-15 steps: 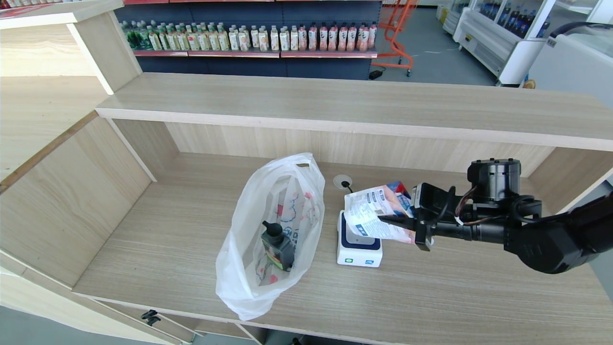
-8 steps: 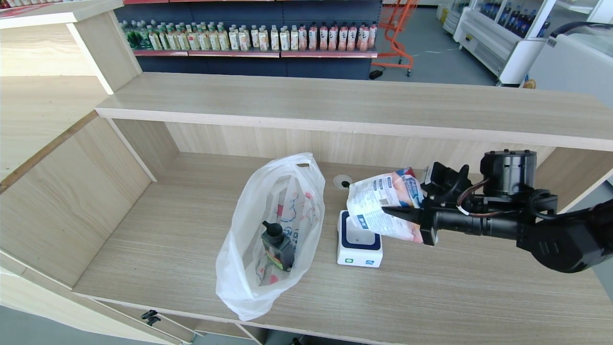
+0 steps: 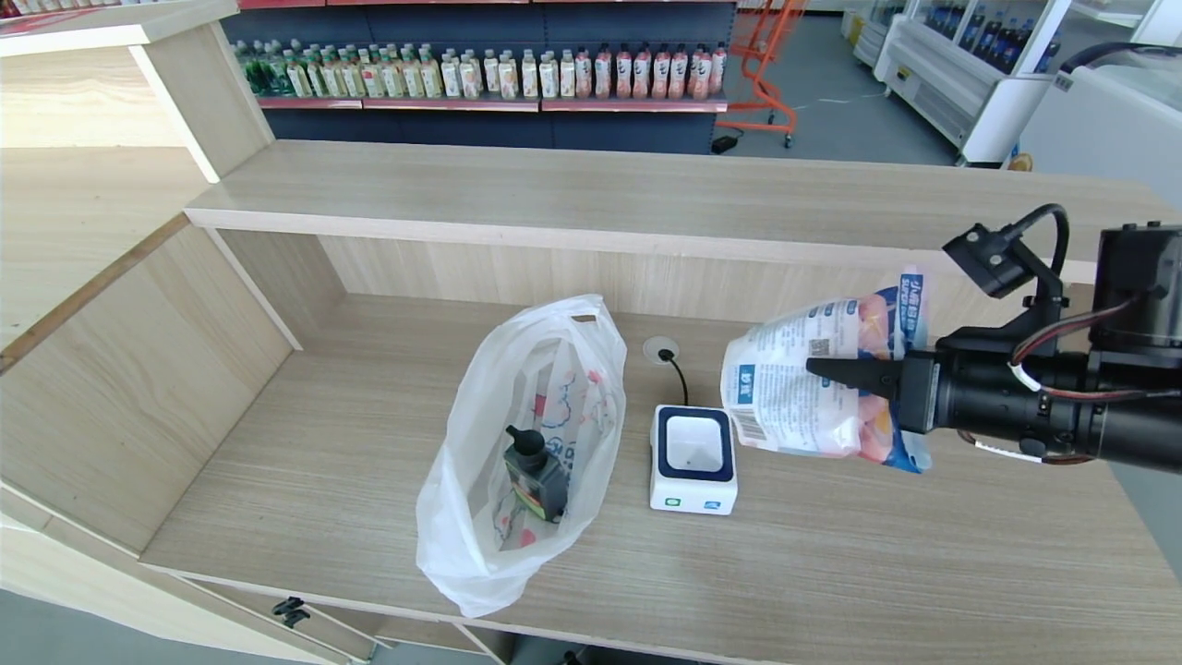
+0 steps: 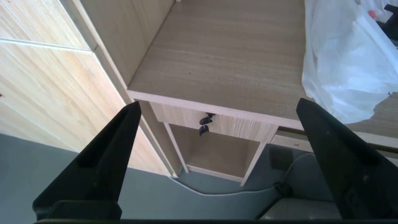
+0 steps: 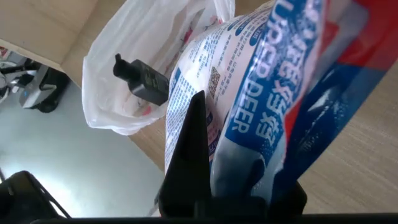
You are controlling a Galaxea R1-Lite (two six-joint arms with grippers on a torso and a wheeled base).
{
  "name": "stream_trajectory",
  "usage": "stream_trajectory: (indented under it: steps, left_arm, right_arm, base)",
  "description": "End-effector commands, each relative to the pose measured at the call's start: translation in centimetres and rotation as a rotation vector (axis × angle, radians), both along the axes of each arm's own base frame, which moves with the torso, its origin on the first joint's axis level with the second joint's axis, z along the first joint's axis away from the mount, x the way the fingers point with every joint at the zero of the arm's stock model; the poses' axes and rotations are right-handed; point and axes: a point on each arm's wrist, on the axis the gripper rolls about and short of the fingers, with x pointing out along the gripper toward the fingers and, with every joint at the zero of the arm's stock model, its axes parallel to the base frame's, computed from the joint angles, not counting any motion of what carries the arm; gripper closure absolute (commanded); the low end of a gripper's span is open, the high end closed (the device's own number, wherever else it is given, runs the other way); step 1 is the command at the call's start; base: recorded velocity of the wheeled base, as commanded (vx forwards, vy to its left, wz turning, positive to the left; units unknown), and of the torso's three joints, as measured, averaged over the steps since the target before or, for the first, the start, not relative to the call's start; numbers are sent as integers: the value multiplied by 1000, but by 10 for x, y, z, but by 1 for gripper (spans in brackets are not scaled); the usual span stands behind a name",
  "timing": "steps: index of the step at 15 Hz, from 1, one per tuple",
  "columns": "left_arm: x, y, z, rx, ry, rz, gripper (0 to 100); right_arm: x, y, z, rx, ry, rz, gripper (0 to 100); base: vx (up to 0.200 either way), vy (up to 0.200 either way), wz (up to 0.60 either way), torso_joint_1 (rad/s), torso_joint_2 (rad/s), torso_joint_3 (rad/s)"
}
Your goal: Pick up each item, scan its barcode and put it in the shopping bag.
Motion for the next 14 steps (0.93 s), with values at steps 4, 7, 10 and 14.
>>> stream_trajectory:
  steps: [4,7,10,14]
  left_arm:
    - [0,0,0,0,0,1,0]
    - [0,0,0,0,0,1,0]
    - [0,0,0,1,0,0,0]
    - [0,0,0,-5,-1,1,0]
  right_arm:
    - [-12,0,8,77,24,-3,100]
    - [-13,1,6,80,36,-4,100]
    - [-14,0,7,120,66,-17,100]
    - [-4,4,-1,130,119,-26,100]
  base:
    - [0,0,0,0,0,0]
    - [0,0,0,0,0,0]
    - [0,0,0,0,0,0]
    - [0,200,0,1,0,4]
